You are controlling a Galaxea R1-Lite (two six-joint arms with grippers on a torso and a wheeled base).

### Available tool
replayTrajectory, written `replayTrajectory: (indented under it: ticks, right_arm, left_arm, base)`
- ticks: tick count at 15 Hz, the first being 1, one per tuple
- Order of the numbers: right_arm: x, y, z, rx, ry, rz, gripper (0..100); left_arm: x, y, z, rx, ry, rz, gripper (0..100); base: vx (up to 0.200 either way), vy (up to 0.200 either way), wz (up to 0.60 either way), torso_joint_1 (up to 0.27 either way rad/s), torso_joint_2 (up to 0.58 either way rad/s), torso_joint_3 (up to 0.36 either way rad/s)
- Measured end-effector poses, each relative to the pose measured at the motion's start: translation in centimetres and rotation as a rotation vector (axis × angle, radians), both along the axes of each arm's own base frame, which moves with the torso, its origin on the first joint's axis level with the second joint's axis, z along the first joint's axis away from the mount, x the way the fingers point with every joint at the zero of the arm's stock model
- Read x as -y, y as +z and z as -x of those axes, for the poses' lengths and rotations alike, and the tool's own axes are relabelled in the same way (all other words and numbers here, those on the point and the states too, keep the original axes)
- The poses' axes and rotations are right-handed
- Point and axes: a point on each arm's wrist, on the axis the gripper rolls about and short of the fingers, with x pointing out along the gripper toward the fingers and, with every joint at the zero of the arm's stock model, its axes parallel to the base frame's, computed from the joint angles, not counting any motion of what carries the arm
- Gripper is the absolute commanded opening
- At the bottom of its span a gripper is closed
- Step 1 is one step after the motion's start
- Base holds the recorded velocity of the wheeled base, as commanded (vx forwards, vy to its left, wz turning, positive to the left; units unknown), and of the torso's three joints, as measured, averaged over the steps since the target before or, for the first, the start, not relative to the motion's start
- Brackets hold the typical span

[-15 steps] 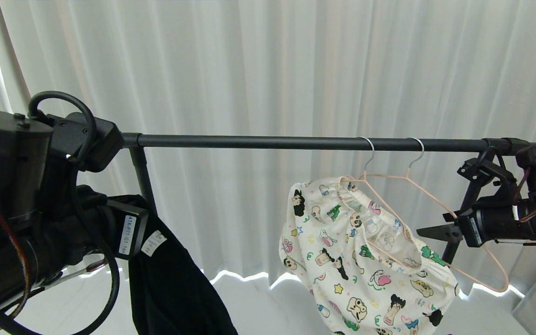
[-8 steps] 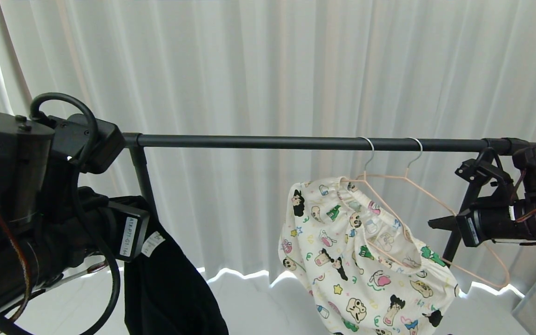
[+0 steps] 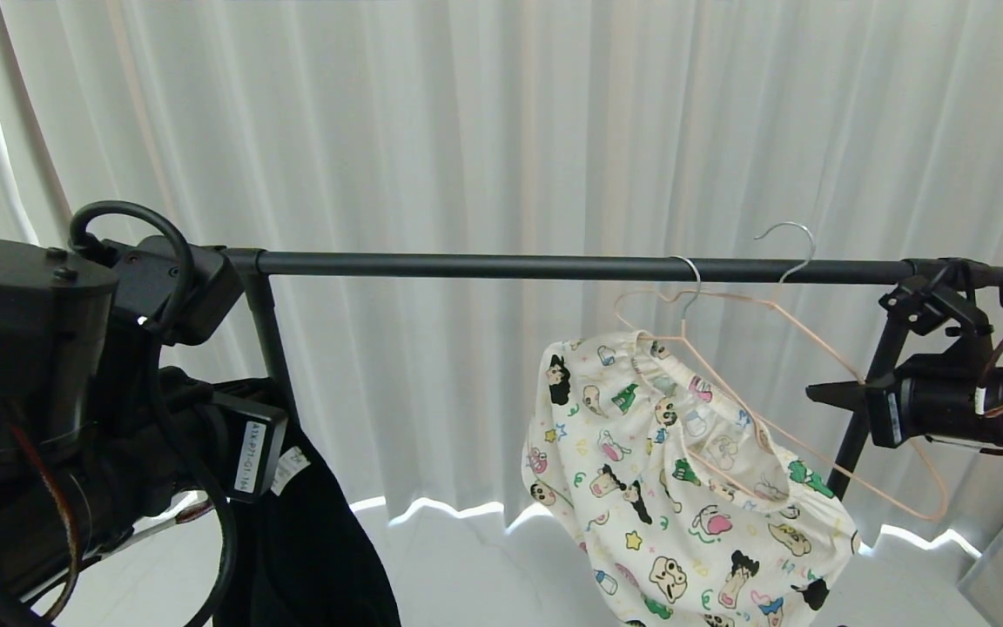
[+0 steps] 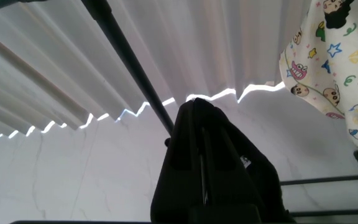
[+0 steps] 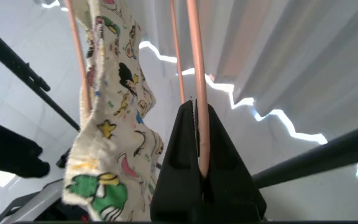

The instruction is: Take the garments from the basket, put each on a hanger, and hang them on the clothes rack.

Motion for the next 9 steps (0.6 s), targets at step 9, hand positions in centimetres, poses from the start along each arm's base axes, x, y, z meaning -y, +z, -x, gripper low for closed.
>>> replayTrajectory:
  ticks: [9]
  right_arm:
    - [1.2,0.9,7.0,0.068,-0.181,0.091,0]
  left_arm:
    - [0.1,0.4,0.0,0.027,-0.006,0.016,0]
  base:
    - [-0.044,0.0,0.0,0.001,0.0,0.001]
